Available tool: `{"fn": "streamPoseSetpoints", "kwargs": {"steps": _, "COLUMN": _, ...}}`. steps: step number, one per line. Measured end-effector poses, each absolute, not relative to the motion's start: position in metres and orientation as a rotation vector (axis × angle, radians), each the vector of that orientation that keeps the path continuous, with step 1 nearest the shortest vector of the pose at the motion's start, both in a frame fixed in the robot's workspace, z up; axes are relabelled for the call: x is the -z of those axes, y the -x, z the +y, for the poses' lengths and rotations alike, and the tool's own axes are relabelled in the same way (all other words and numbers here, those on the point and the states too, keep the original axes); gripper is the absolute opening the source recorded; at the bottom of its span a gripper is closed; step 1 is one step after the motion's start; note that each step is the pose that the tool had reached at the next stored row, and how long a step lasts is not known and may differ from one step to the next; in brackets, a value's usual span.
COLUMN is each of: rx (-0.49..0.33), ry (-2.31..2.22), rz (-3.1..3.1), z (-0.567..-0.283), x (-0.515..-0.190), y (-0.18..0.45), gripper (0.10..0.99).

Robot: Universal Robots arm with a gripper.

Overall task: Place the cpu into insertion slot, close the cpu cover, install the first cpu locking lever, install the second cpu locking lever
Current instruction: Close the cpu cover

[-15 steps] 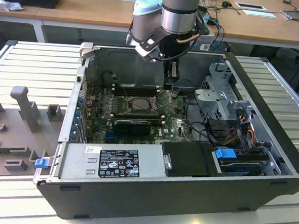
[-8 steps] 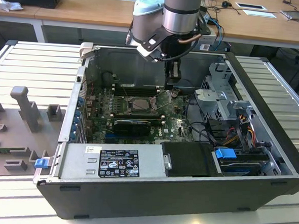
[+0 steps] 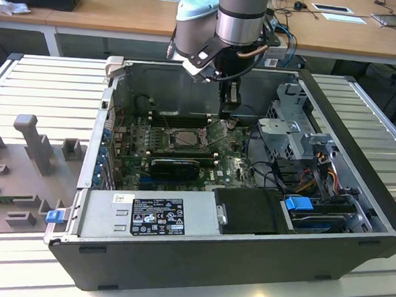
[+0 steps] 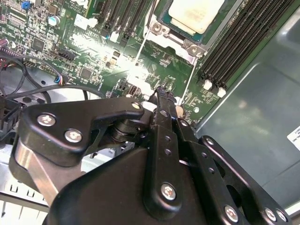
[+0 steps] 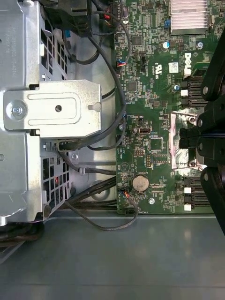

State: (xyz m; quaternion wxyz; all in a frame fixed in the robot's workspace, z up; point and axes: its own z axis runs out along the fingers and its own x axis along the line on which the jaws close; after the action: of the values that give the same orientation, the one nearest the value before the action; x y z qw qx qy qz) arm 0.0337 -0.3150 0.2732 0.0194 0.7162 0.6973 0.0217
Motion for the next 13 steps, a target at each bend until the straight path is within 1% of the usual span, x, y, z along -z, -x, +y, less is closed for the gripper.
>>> {"fn": "streamPoseSetpoints", "kwargs": {"steps": 13, "rx": -0.067, "ry": -2.223, "rz": 2.164, "z": -0.315, "x": -0.2732, "y": -0.0409, "gripper": 0.106}}
